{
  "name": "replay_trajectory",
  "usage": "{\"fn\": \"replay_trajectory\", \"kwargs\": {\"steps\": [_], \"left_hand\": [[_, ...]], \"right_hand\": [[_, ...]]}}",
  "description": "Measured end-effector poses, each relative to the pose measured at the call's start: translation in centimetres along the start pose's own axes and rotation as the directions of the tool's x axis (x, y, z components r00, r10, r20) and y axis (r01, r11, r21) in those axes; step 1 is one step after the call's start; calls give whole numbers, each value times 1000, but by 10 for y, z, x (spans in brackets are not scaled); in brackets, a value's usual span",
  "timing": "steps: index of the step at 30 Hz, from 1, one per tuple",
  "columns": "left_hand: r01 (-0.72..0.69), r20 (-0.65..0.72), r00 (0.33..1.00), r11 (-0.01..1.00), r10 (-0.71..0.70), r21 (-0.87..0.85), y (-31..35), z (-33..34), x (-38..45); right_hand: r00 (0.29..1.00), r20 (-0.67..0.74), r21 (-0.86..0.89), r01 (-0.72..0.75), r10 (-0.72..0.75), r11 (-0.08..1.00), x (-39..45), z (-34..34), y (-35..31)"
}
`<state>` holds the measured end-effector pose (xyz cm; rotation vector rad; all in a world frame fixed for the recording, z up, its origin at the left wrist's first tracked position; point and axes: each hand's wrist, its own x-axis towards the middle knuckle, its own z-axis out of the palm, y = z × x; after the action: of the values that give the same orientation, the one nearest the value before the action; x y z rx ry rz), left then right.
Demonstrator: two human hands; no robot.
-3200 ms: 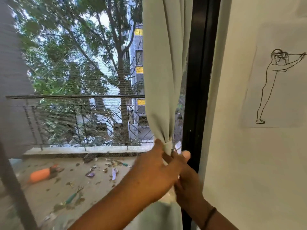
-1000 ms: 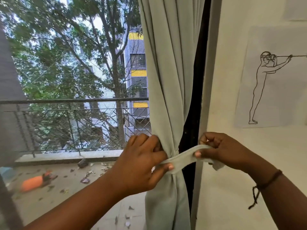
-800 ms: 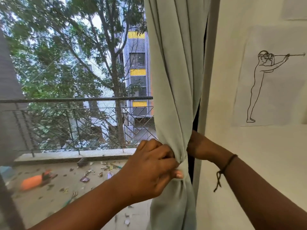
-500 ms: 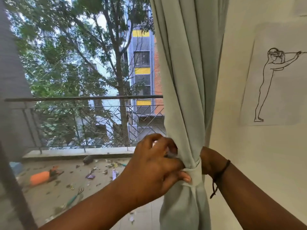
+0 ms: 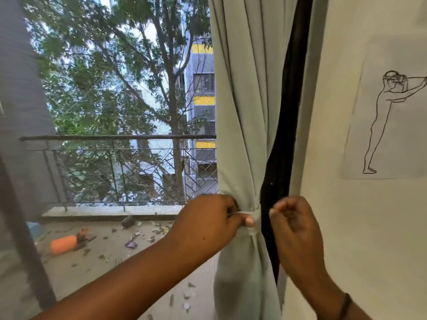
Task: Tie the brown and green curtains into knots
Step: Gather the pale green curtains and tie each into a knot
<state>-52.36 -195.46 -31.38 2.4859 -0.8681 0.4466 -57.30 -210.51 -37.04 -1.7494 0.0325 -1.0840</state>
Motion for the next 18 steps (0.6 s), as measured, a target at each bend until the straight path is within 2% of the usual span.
{"fn": "replay_trajectory", "kwargs": {"steps": [1,2,3,4,5,8,11,12,15,17,18], "left_hand": [[17,2,1000,999,-17,30,1,0,5],[32,15,999,998,-33,45,2,-1,10],[38,39,998,998,-39,42,5,-1,15],[37,62,997,999,-39,34,8,-2,20],[33,83,996,999,-35,31,13,-2,24],[17,150,989,1000,-21,24,25,-2,34],[39,218,975,999,-32,-30,33,-1,45],[47,235,971,998,-34,-49,33,-2,48],[93,313,949,985,-43,-149,33,-3,57],[132,336,940,969,-57,-207,31,-3,60],[133,329,942,968,-57,-211,32,-3,61]], "right_hand": [[983,50,-59,177,-174,982,-18,0,-3],[931,157,-183,357,-331,916,-32,4,-3],[859,281,-314,503,-428,805,-44,10,3],[811,350,-398,581,-468,710,-51,18,11],[813,343,-441,582,-471,683,-54,26,20],[852,141,-477,505,-504,719,-45,41,22],[815,48,-490,523,-578,697,-30,34,21],[817,37,-441,531,-576,724,-26,29,20],[859,52,-145,511,-509,847,-22,14,15],[919,80,18,386,-386,923,-25,12,10],[955,76,112,277,-286,954,-26,14,7]]}}
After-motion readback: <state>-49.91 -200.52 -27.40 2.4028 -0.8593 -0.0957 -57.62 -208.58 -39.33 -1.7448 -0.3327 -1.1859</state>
